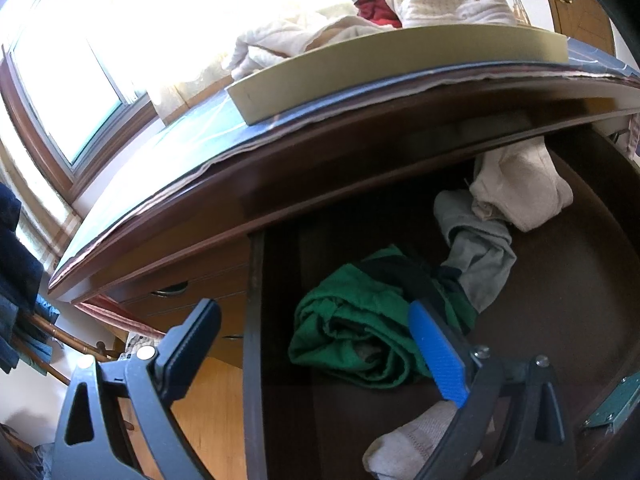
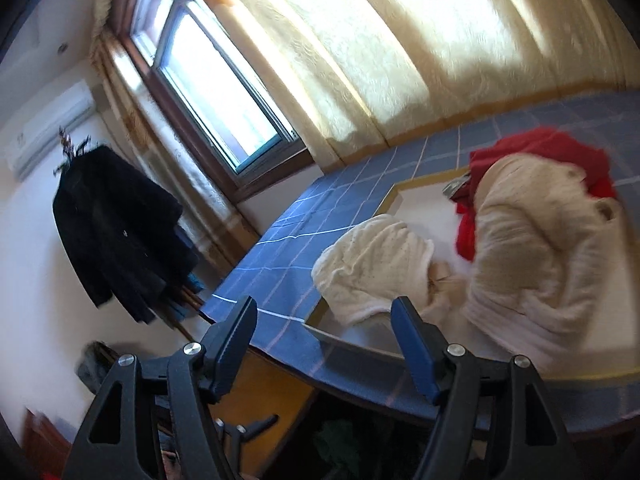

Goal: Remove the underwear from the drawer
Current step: 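Move the right tool back down into the drawer toward the beige garment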

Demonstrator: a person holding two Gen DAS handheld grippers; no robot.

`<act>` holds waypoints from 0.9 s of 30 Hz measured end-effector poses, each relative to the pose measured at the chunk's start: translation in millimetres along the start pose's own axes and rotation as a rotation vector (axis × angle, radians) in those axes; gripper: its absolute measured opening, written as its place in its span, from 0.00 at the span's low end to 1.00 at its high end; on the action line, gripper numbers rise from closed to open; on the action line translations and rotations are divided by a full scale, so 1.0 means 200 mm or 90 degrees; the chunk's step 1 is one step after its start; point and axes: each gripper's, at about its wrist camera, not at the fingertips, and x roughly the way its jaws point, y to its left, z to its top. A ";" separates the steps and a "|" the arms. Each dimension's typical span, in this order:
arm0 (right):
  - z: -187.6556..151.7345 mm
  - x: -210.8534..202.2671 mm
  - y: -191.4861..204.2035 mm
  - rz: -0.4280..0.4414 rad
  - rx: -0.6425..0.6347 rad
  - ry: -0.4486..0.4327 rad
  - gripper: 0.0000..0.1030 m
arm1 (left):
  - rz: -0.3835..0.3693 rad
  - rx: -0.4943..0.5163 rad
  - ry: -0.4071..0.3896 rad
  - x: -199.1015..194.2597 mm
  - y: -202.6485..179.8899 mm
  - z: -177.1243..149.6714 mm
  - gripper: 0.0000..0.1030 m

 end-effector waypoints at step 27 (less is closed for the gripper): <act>-0.69 -0.26 -0.54 -0.251 0.099 0.164 0.70 | 0.010 0.006 -0.001 -0.01 -0.01 -0.02 0.93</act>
